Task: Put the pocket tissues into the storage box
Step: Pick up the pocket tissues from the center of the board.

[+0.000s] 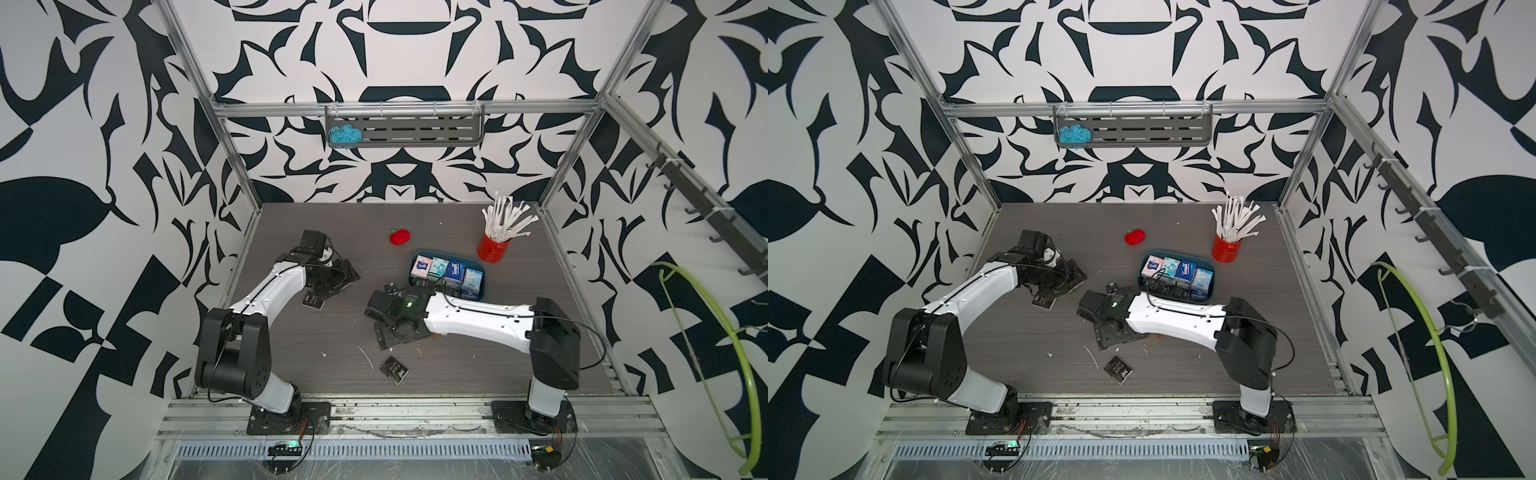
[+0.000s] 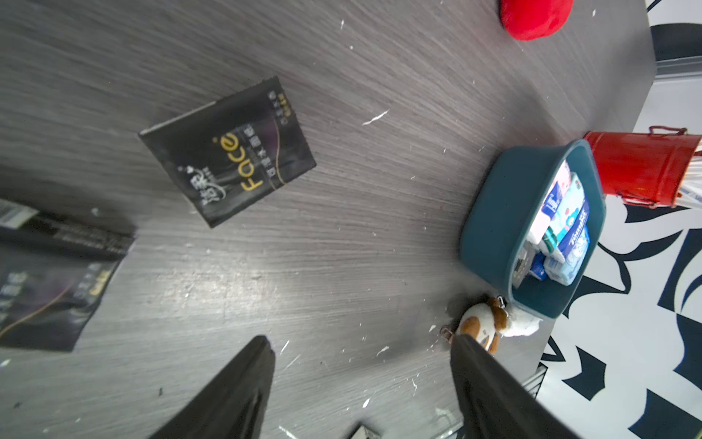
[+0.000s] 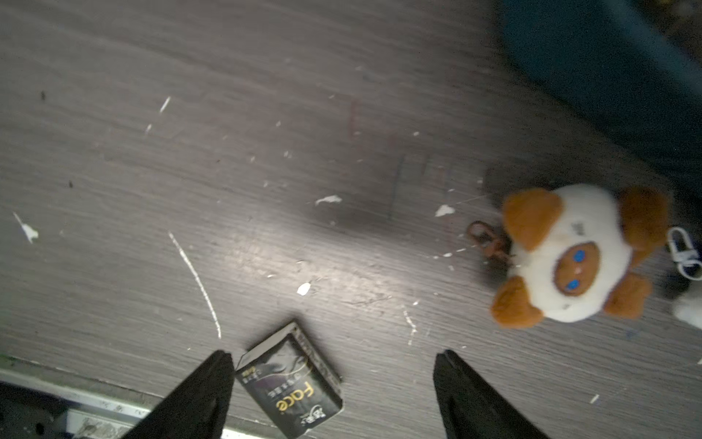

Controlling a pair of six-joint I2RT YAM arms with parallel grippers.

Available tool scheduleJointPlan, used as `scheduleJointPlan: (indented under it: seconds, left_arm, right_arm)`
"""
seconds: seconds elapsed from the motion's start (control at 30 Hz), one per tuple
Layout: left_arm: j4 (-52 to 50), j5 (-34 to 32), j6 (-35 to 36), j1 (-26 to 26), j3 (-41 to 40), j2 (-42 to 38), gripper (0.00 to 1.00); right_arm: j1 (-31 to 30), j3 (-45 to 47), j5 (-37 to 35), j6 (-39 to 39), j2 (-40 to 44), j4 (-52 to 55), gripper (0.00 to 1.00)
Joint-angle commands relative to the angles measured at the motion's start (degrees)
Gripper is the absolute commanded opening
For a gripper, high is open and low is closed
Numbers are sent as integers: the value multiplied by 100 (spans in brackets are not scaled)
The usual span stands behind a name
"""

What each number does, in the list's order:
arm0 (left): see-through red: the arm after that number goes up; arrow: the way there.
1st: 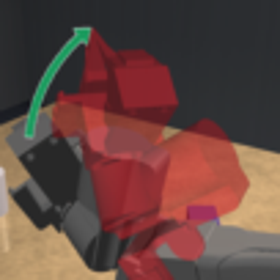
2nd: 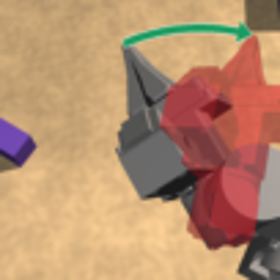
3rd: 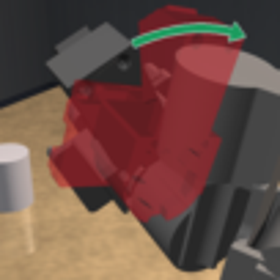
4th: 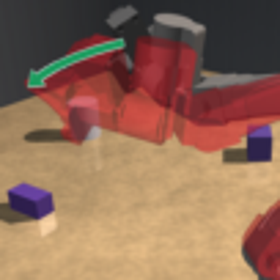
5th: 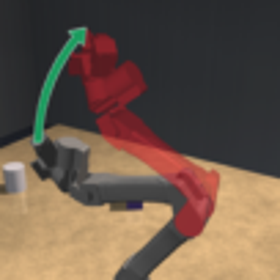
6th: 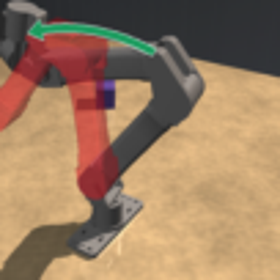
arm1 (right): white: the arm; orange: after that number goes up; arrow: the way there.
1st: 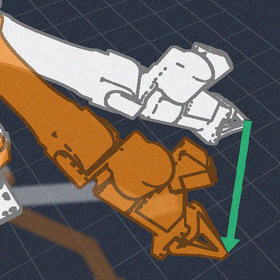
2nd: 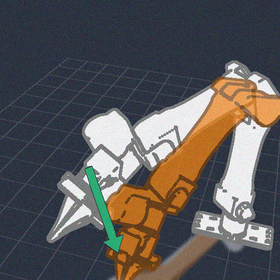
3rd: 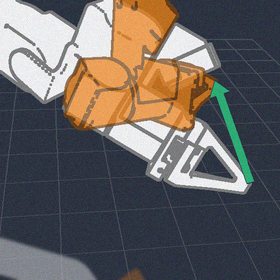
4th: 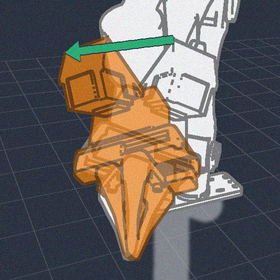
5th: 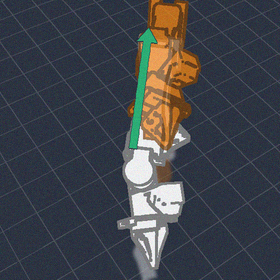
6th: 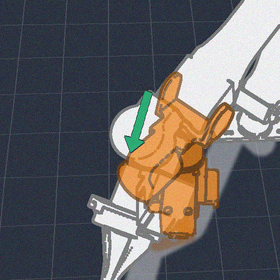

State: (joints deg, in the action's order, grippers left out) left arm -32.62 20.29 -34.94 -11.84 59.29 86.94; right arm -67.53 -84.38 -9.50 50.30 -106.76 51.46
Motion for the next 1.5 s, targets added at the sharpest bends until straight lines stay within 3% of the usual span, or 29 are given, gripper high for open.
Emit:
scheduleJointPlan:
  seconds: [0.0, 0.17, 0.37, 0.93, 1.3, 1.47]
  left_arm:
    - [-70, 107, 101, 54, -141, -196, 80]
    - [-25, 38, 86, 91, -266, -338, 80]
    - [-30, 38, 84, 314, -465, -542, 80]
    - [-193, -132, 75, 559, -728, -1099, 80]
    - [-299, -228, 77, 554, -651, -1196, 81]
    - [-283, -236, 70, 552, -638, -1170, 81]
  right_arm:
    - [-366, -549, -204, 207, -306, 673, 90]
    - [-806, -774, 196, 174, -665, 745, 91]
    - [-937, -345, 632, 25, -680, 326, 88]
    - [-736, 127, 280, -717, -780, 387, 83]
    - [-457, 244, 551, -1494, -741, -73, 47]
    - [-434, 358, 685, -1559, -719, -216, 40]
